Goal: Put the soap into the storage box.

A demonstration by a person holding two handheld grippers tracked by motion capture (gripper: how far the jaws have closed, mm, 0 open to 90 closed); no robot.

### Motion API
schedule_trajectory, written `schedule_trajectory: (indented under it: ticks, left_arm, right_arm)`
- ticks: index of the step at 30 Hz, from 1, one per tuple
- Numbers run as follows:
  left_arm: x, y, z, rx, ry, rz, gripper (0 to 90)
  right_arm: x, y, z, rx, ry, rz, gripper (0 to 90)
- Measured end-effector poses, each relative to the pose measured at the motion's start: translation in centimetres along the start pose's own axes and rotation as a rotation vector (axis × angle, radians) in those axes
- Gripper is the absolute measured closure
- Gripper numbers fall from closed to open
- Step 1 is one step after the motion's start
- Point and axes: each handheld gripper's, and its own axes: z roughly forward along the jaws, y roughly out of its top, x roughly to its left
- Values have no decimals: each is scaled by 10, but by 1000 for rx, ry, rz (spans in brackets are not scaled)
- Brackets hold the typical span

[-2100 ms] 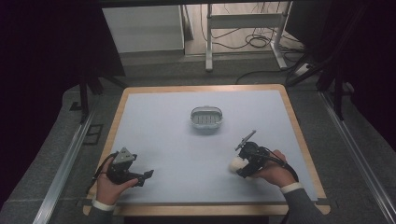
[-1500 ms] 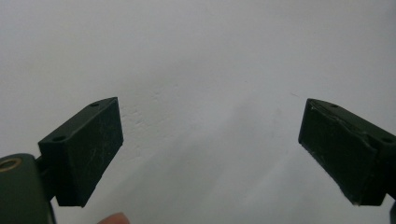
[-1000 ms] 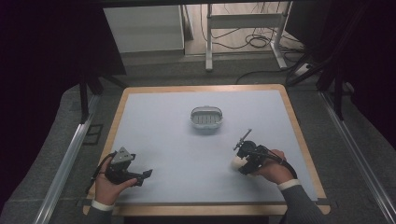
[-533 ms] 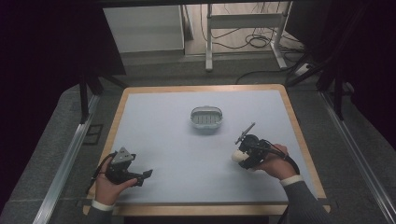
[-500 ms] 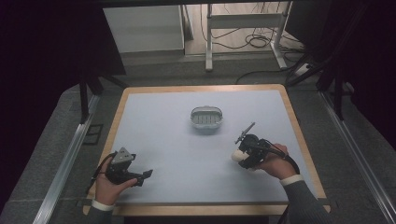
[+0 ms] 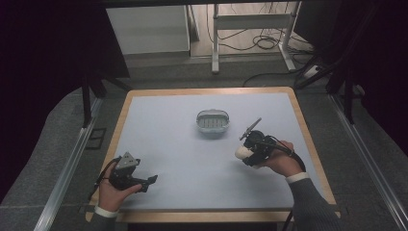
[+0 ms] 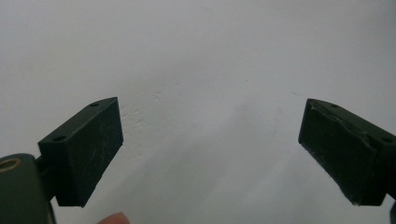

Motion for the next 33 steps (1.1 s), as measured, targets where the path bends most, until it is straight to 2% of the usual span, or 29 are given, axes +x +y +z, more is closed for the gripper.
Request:
schedule_trajectory:
  ticks: [13, 27, 33]
  left_arm:
    - [-1, 0, 2, 6, 2, 5, 68]
    - [-1, 0, 3, 11, 3, 8, 68]
    - [-1, 0, 2, 10, 3, 8, 68]
  right_arm:
    - [-6, 7, -2, -9, -10, -6, 492]
    - [-21, 20, -2, -56, -30, 14, 492]
    - [-28, 26, -1, -69, -24, 17, 492]
